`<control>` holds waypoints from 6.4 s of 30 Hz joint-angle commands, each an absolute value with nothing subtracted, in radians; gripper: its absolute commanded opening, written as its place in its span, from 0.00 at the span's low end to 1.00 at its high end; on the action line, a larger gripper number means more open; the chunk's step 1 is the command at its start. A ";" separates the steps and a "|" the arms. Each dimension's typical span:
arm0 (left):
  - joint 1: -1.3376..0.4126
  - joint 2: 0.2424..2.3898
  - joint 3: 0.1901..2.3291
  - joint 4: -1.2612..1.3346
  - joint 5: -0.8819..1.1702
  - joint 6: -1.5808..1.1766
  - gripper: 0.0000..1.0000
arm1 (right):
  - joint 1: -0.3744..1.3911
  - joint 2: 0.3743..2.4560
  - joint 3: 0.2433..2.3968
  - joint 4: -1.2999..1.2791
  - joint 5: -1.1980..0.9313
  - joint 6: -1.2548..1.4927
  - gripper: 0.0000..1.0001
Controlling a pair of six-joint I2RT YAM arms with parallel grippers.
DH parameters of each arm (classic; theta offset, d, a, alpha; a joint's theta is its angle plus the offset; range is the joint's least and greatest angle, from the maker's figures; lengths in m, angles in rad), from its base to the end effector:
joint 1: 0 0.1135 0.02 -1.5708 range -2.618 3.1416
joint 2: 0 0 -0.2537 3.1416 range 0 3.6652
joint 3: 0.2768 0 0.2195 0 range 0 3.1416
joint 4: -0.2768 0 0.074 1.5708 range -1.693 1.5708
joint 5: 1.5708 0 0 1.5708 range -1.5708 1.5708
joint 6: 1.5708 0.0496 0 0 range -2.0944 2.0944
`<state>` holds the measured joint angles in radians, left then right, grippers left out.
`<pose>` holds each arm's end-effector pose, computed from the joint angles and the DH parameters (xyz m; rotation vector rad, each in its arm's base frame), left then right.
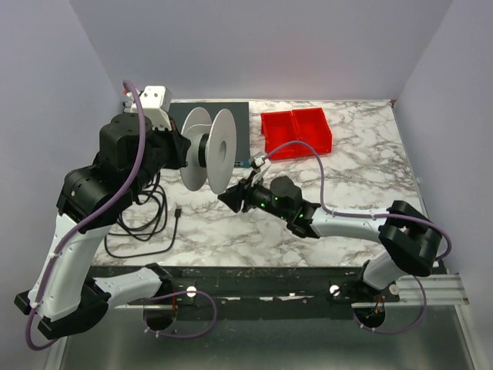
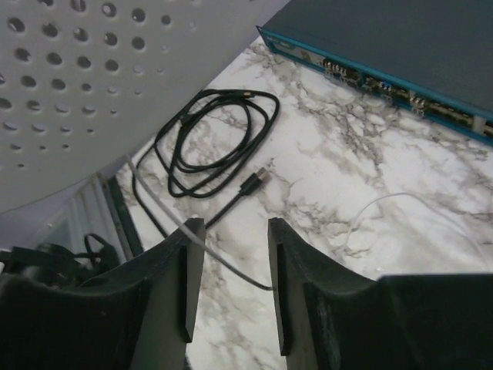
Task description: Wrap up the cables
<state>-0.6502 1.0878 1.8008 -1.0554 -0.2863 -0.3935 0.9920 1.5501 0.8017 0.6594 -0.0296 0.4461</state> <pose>0.1177 -0.0719 0.4808 0.0520 1.9217 -0.4333 0.1811 0.2799 0.2564 -0.5041 1.7112 1.0946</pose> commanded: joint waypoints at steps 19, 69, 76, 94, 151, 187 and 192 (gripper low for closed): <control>-0.621 1.137 1.577 -0.696 -0.624 -0.596 0.00 | 1.245 1.502 0.977 0.261 0.257 0.455 0.01; -0.744 0.871 1.123 -0.497 -0.132 -0.150 0.00 | 0.970 1.375 1.275 -0.185 0.532 0.052 0.07; -0.742 0.851 1.159 -0.505 -0.106 -0.166 0.00 | 0.868 1.365 1.190 -0.135 0.416 0.094 0.08; -0.742 0.904 1.376 -0.547 -0.265 -0.276 0.00 | 0.802 1.352 0.981 0.132 0.132 0.240 0.15; -0.827 1.155 1.772 -0.646 -0.737 -0.415 0.00 | 0.876 1.621 0.829 0.738 -0.032 0.663 0.42; -0.758 1.119 1.133 -0.424 -0.518 -0.466 0.00 | 1.083 1.371 0.733 0.121 0.110 0.598 0.01; -0.756 1.154 1.066 -0.386 -0.520 -0.478 0.00 | 1.083 1.394 0.706 0.136 0.105 0.631 0.01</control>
<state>-0.7593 1.1469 1.0935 -0.5129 -0.5449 -0.4580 1.0744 1.3766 0.7227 0.1276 0.1314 0.5892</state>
